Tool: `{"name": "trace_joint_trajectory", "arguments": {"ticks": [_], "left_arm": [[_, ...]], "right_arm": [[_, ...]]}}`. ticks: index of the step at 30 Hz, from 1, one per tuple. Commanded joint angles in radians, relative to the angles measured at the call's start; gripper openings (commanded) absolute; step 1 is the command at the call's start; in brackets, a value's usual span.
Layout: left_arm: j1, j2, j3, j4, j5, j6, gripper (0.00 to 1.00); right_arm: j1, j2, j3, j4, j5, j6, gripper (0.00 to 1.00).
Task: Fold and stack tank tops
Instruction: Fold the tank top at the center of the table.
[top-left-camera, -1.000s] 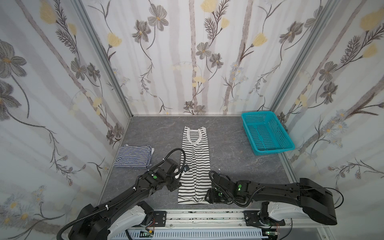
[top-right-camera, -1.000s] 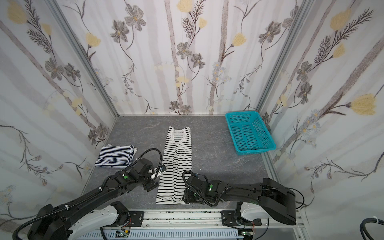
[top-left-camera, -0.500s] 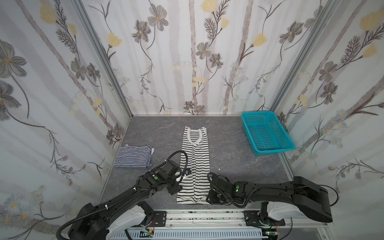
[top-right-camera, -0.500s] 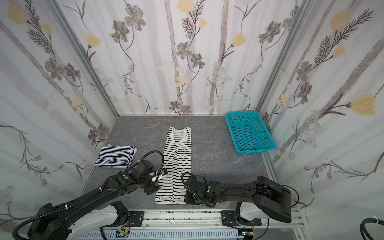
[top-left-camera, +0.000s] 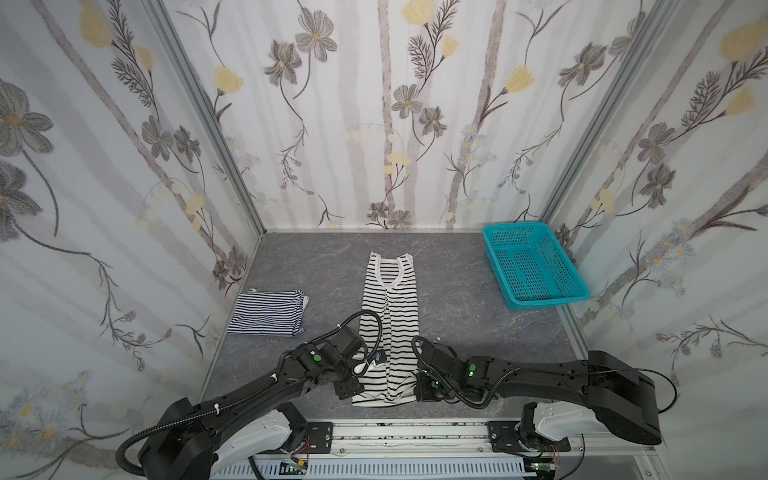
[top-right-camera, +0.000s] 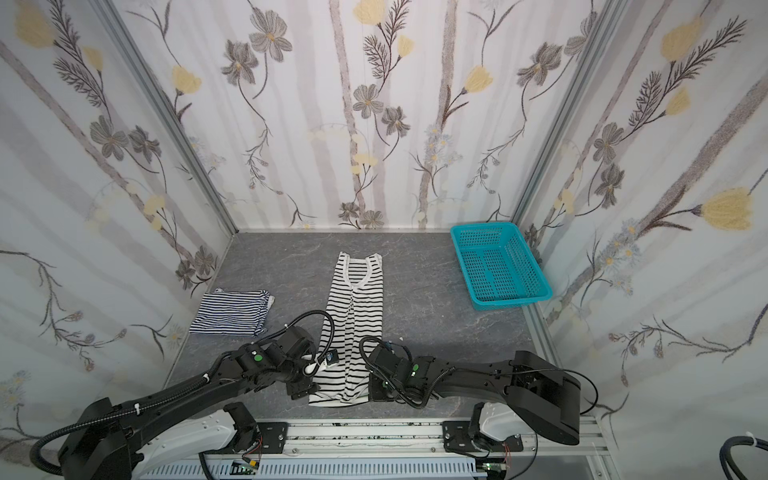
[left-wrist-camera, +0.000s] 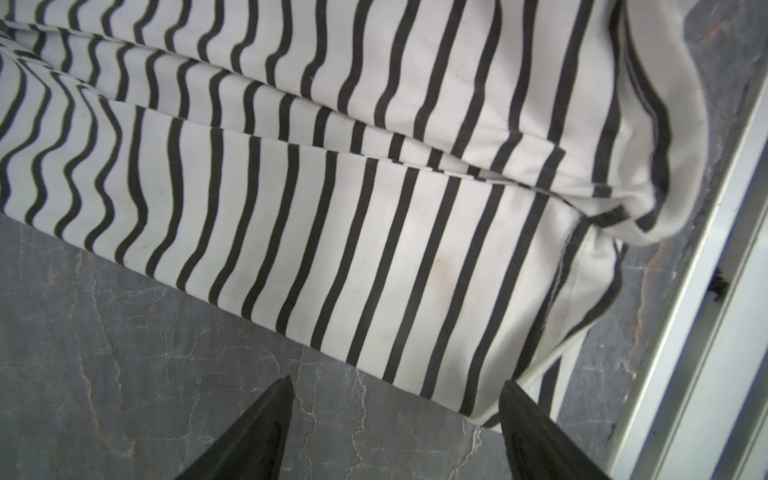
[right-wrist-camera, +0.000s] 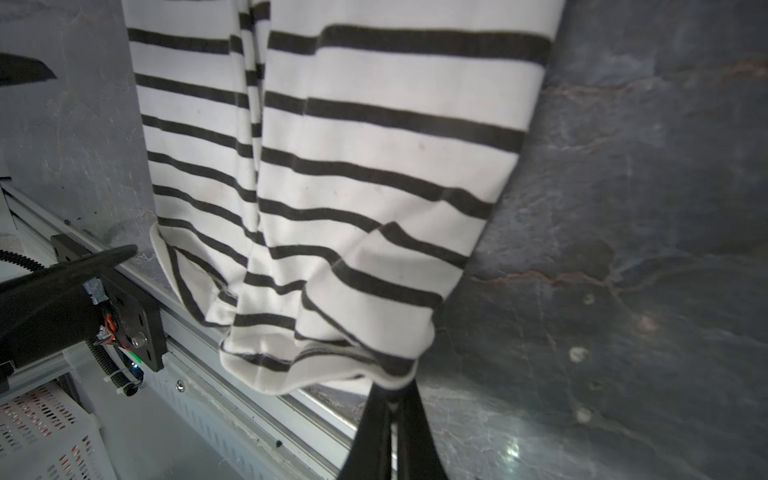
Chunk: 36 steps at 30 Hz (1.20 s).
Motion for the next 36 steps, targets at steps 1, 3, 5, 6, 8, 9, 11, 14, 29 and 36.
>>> {"name": "trace_joint_trajectory", "arguments": {"ticks": [1,3,5,6,8,9,11,14,29,36], "left_arm": [[-0.005,0.0,0.002,-0.037,0.025,0.03,0.8],[-0.011,0.008,0.003,-0.04,0.038,0.034,0.81],[-0.027,0.021,0.004,-0.04,0.049,0.034,0.81],[-0.04,0.027,0.006,-0.04,0.055,0.029,0.81],[-0.062,0.038,0.013,-0.038,0.066,0.023,0.81],[-0.074,0.048,0.018,-0.035,0.07,0.021,0.81],[-0.094,0.072,0.024,-0.028,0.064,0.021,0.81],[-0.11,0.108,0.021,-0.015,0.043,0.026,0.81],[-0.178,0.194,0.029,0.017,0.066,0.013,0.46],[-0.196,0.211,0.012,0.02,0.048,0.018,0.56]], "right_arm": [[-0.023,-0.038,0.002,-0.029,0.039,-0.027,0.0],[-0.043,-0.066,-0.012,-0.029,0.034,-0.033,0.0],[-0.057,-0.081,-0.016,-0.031,0.027,-0.038,0.0],[-0.06,-0.085,-0.016,-0.033,0.025,-0.041,0.0],[-0.062,-0.08,-0.015,-0.029,0.023,-0.046,0.0],[-0.062,-0.073,-0.014,-0.027,0.021,-0.047,0.0],[-0.062,-0.061,-0.012,-0.023,0.02,-0.048,0.0],[-0.064,-0.051,-0.024,-0.001,0.017,-0.042,0.0],[-0.073,-0.066,-0.065,0.047,0.012,-0.014,0.0],[-0.084,-0.069,-0.07,0.048,0.01,-0.017,0.0]]}}
